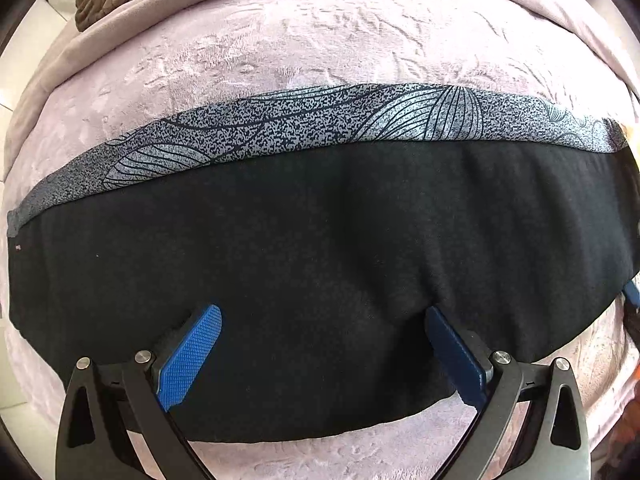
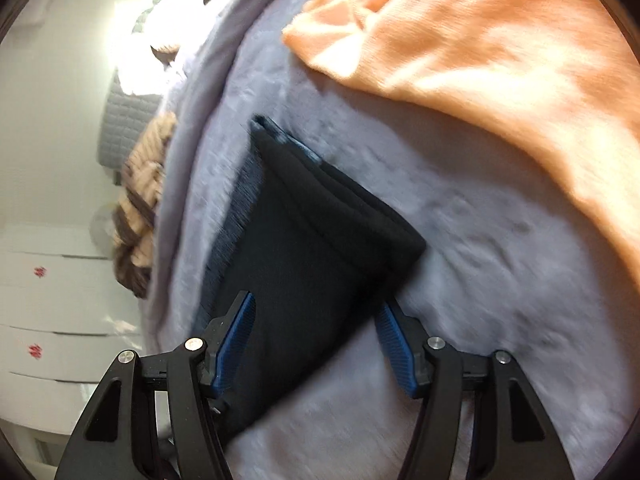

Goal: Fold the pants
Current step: 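Lift the leg end with the right gripper and fold it toward the waistband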

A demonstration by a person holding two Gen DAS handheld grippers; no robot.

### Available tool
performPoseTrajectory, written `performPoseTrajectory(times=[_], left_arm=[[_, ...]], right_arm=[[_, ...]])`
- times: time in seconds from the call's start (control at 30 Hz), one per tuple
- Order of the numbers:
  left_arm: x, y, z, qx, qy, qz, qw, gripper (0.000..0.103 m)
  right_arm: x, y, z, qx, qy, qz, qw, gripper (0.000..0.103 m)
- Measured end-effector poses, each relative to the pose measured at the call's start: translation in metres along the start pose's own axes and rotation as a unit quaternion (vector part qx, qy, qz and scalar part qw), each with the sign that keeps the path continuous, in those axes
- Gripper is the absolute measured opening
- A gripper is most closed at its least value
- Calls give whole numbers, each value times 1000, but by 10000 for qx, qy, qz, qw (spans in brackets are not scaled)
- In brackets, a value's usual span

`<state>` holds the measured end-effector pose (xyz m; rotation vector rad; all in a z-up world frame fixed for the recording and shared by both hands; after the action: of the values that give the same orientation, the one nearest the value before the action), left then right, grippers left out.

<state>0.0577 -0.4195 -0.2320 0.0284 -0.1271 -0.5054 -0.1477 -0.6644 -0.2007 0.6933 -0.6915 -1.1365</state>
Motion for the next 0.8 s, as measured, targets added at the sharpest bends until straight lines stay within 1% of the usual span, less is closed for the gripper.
performPoseTrajectory(times=[0.03,0.07,0.1,0.13,0.2,0.23,0.3,0.33,0.4,0.43,0.47,0.53,0.6,0.67,0.7,0.8], left_arm=[[-1,-3,3,24,-21,-13,10000,102],[-2,-3,9,49,-80,-21,10000,98],[1,-3,17,31,-210,1,9998,92],[8,-4,29,-53,-416,35,9991,81],[19,-8,43,-136,-692,61,9975,80],[28,-12,51,-169,-894,54,9958,80],[40,-25,55,-274,-1095,-52,9936,80],[43,-35,51,-335,-1100,-108,9933,80],[40,-54,35,-425,-988,-250,9939,80],[34,-64,22,-433,-889,-370,9944,80],[27,-70,8,-343,-821,-461,9950,81],[23,-73,-2,-197,-1087,-510,9926,81],[22,-73,0,-254,-1082,-530,9924,81],[22,-69,5,-442,-930,-521,9933,81],[22,-65,9,-474,-842,-534,9939,81],[20,-46,24,-511,-885,-497,9935,81]], right_arm=[[3,4,-2,180,-27,-74,9998,64],[6,9,-3,391,-35,-153,9991,58],[7,12,-5,497,-12,-207,9985,38],[8,14,-7,571,54,-214,9981,12],[9,20,-5,748,113,-151,9970,13],[9,25,-3,847,122,-88,9963,13],[8,35,2,980,120,32,9951,13],[7,41,4,1079,115,99,9940,13],[5,53,6,1164,87,221,9929,13],[5,57,6,1183,76,257,9926,13],[4,60,5,1201,94,289,9923,13],[-1,66,-1,1094,174,451,9928,13],[0,72,-1,1073,145,512,9928,13],[1,78,4,1055,105,575,9927,13],[0,85,6,1025,90,667,9925,13],[-5,107,13,919,82,996,9907,13]])
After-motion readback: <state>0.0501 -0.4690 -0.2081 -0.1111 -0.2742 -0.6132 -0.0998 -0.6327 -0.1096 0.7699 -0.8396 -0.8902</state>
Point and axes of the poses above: each gripper's, at about its wrist camera, not at the fingertips, and z roughly against the way its jaws point, y to its left, x to its top, the point moved 10 cm from there along -z, roughly the way its jaws point, and after that the axes turned 4 degrees about z, right-handed, at the moved point
